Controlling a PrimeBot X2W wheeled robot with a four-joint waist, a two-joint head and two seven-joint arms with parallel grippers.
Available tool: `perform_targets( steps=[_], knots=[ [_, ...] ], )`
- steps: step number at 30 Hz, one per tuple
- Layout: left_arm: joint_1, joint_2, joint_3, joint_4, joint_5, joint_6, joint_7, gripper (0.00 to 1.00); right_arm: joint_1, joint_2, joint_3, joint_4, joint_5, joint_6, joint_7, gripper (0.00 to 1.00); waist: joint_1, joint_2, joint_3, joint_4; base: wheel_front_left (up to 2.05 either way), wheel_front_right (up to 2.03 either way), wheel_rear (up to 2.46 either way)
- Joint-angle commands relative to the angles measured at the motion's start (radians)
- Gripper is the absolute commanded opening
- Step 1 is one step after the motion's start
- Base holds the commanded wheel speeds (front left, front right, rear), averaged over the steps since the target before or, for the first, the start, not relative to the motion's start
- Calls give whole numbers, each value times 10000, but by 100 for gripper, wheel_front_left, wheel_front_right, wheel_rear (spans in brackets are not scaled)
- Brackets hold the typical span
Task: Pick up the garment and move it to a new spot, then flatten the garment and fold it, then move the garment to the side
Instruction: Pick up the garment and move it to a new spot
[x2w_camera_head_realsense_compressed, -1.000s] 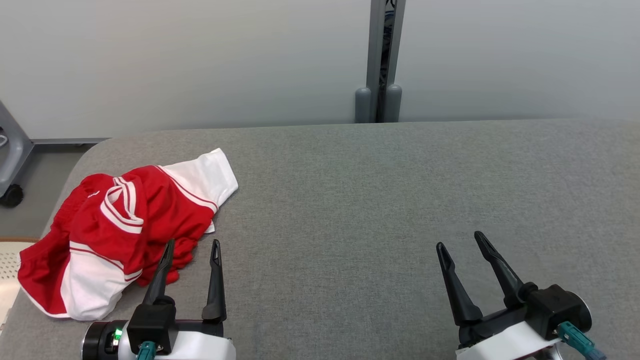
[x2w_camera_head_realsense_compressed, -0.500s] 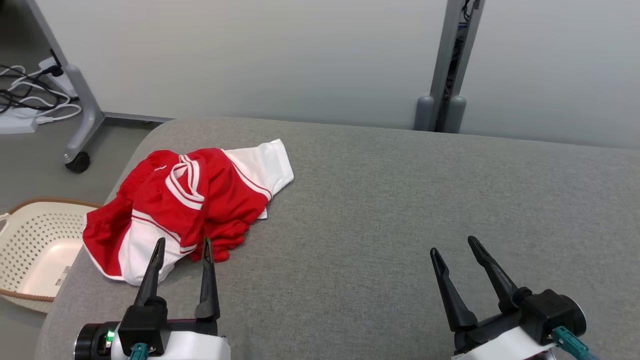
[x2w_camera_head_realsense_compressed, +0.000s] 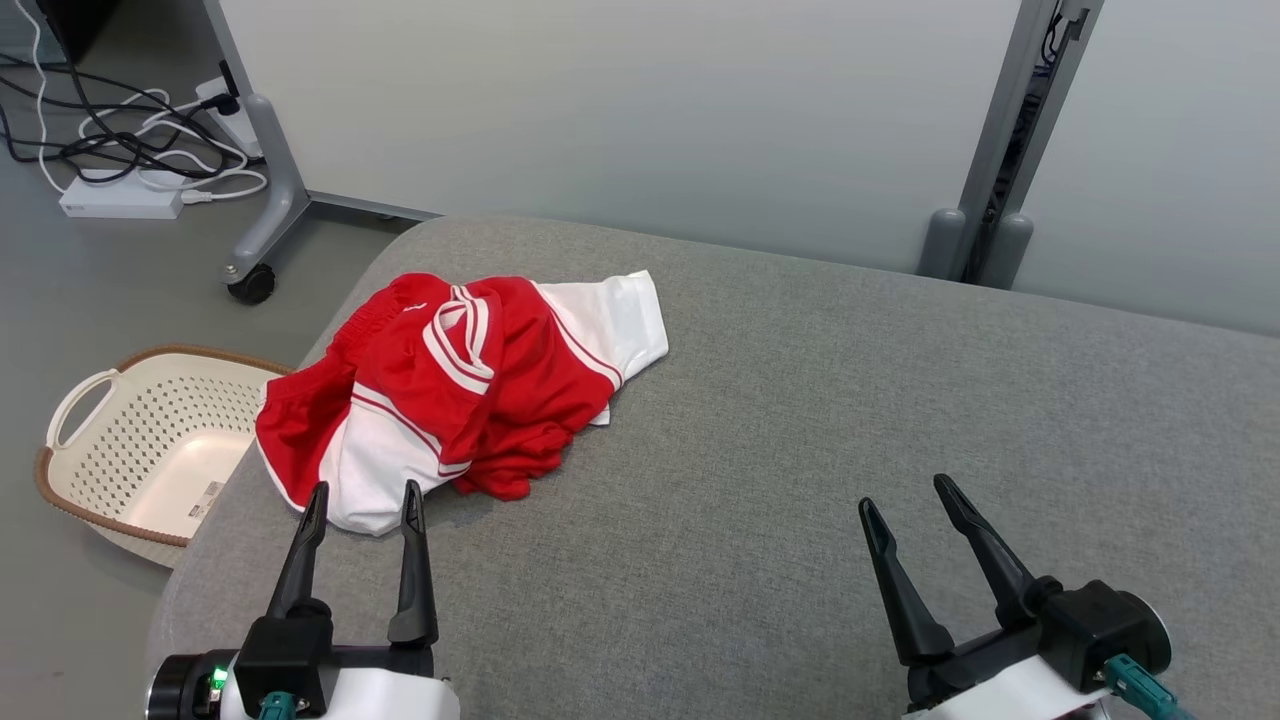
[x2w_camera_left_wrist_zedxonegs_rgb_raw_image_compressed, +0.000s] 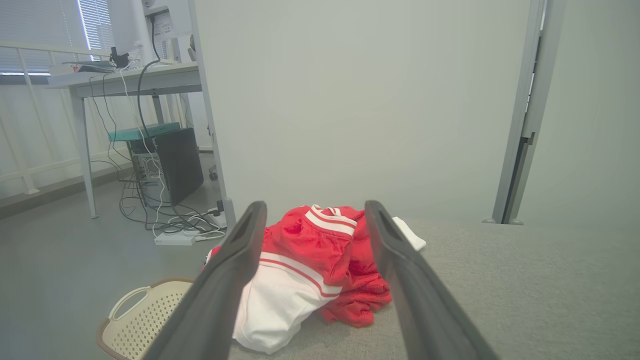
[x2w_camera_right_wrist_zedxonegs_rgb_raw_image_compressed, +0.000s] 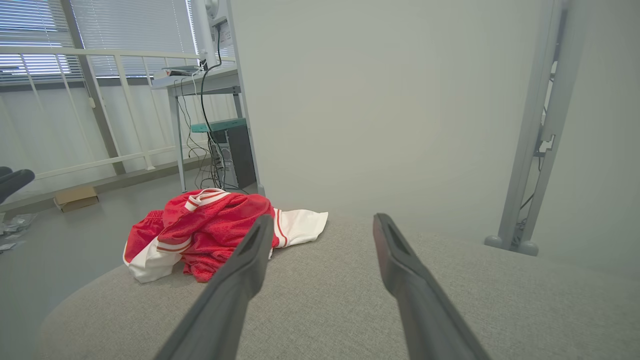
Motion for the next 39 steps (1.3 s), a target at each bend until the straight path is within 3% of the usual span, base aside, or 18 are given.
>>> perform_targets(
  steps=[1,9,20,26,39],
  knots=[
    [63,37,43,-6,-13,49,-59,100,93,-64,-20,-9,-58,16,-18,100,0,0,-8,78,0,0,0],
    [84,37,121,76,-157,71,-59,100,18,-62,71,-17,-25,16,-18,100,0,0,113,59,0,0,0],
    [-1379,38,266,972,-817,-120,-50,100,-565,-62,-64,58,-377,15,-18,100,0,0,1188,-320,0,0,0],
    [-2875,40,542,2381,-1030,-342,-50,100,-1005,-62,-14,68,-673,15,-18,100,0,0,1967,-571,0,0,0],
    [-6136,329,1297,5974,-1370,38,385,100,-1794,-331,90,92,-743,15,-18,100,0,0,3399,-1009,0,0,0]
  ],
)
